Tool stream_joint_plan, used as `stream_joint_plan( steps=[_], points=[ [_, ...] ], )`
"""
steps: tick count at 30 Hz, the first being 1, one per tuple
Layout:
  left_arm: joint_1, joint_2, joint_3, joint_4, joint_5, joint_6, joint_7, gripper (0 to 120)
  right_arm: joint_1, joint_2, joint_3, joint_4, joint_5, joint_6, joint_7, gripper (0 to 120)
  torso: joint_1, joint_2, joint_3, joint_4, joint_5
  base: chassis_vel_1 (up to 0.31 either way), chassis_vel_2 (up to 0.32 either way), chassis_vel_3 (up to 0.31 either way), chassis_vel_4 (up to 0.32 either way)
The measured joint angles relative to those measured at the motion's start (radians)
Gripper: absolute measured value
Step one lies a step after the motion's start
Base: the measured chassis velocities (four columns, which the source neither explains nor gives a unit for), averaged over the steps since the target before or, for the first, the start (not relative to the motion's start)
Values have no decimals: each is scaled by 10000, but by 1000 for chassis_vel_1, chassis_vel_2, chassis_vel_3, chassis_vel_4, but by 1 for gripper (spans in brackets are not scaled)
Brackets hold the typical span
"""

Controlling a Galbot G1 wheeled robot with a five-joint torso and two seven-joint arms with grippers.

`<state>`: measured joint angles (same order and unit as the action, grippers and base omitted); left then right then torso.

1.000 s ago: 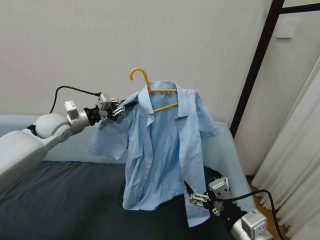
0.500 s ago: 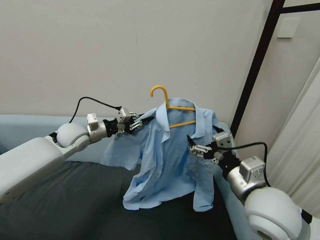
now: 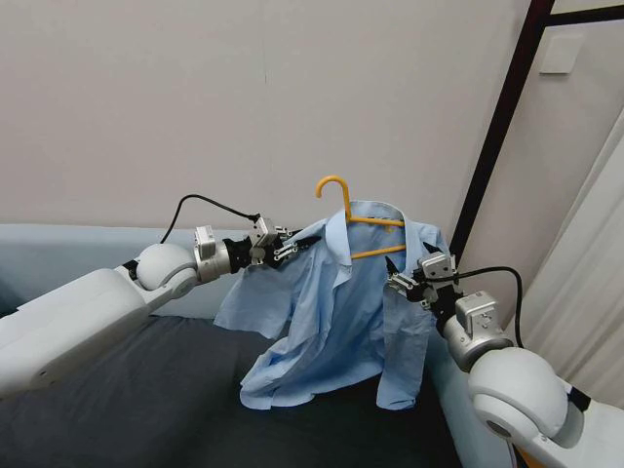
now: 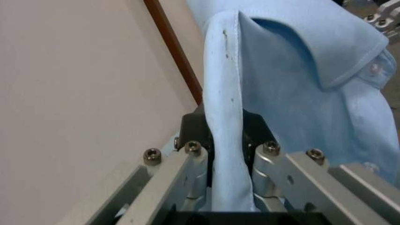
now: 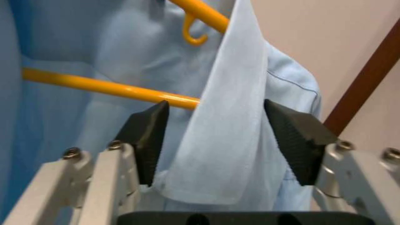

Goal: Pick up the clothes from the sofa and hang them on the clothes hanger.

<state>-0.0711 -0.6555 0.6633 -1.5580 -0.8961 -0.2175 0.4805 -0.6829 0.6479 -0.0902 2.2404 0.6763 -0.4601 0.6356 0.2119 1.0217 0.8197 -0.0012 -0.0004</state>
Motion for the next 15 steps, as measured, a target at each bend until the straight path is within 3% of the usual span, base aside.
stream_joint_plan(
  steps=[15],
  points=[
    [55,93,-192,-14,-20,16,50,7,-65,-29,74,-230,-743,99,-48,0,-1,1,-1,0,-2,0,0,0,0]
  ],
)
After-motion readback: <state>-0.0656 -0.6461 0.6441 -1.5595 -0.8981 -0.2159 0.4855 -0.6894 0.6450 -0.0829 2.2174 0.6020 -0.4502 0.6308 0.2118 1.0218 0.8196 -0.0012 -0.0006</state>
